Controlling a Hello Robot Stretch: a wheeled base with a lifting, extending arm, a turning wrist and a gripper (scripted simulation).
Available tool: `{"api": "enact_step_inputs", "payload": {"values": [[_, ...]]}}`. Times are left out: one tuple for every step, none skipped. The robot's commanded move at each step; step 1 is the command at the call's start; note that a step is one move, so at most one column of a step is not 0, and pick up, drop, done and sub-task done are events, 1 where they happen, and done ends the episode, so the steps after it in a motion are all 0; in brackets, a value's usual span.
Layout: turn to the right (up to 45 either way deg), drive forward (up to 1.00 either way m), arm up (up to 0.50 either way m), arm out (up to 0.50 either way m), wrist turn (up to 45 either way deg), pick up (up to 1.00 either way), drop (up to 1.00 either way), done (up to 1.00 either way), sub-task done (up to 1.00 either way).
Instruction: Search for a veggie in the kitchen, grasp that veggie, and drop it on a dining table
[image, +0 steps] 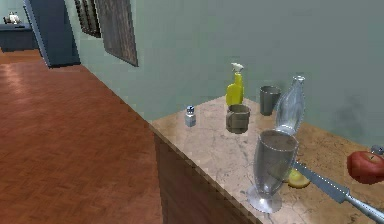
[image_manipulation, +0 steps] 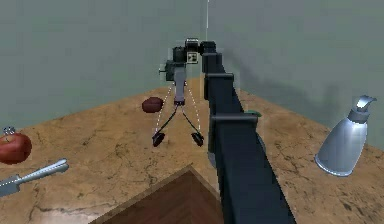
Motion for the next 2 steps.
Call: {"api": "enact_step_inputs", "payload": {"values": [[0.0, 0.0, 0.0, 0.0, 45.0, 0.0, 0.0, 0.0, 0.0], [0.0, 0.0, 0.0, 0.0, 45.0, 0.0, 0.0, 0.0, 0.0]]}}
